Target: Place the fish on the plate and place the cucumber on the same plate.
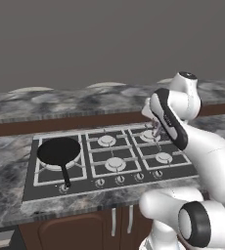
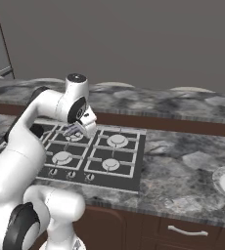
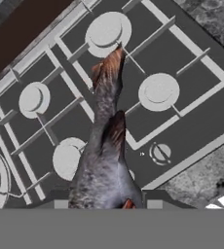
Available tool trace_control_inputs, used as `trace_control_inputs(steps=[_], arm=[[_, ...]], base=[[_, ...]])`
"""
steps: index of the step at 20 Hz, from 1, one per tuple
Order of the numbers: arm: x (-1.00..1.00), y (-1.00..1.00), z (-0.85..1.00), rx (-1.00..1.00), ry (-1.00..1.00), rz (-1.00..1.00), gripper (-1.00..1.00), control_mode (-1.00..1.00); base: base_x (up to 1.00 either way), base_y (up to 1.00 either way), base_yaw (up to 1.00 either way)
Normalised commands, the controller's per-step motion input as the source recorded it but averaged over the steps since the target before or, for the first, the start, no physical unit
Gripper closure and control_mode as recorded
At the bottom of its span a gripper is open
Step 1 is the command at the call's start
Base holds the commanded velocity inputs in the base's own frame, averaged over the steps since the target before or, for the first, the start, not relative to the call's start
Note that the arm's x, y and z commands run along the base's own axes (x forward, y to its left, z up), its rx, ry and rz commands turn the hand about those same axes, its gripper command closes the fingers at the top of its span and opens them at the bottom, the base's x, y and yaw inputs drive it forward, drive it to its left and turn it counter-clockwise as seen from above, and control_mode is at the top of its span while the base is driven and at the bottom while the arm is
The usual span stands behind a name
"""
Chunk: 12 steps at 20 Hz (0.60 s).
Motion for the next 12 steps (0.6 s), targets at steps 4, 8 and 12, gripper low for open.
trace_control_inputs(steps=[4, 8, 12], arm=[[-0.08, -0.63, 0.00, -0.13, -0.01, -0.12, 1.00, -1.00], [-0.02, -0.68, -0.02, -0.10, 0.00, -0.10, 1.00, -1.00], [-0.07, -0.77, -0.08, -0.05, 0.00, -0.06, 1.00, -1.00]], base=[[0.00, 0.00, 0.00], [0.00, 0.00, 0.00], [0.00, 0.00, 0.00]])
